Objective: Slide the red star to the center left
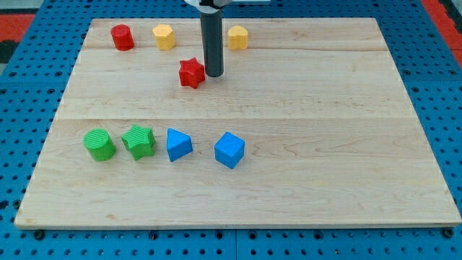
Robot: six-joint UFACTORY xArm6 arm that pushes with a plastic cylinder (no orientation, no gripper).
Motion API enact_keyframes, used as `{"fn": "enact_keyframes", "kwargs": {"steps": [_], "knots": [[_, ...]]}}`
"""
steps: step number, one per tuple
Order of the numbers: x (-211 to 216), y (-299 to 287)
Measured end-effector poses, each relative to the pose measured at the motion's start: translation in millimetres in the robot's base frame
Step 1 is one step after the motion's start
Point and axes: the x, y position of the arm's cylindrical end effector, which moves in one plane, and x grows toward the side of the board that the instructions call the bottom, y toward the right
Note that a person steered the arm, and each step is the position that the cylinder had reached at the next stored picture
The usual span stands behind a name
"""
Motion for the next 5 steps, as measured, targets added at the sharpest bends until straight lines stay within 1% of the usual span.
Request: {"fn": "enact_keyframes", "kwargs": {"steps": [1, 2, 3, 4, 5], "knots": [[20, 28], [-1, -21], [-4, -96], [-2, -106], [-1, -143]]}}
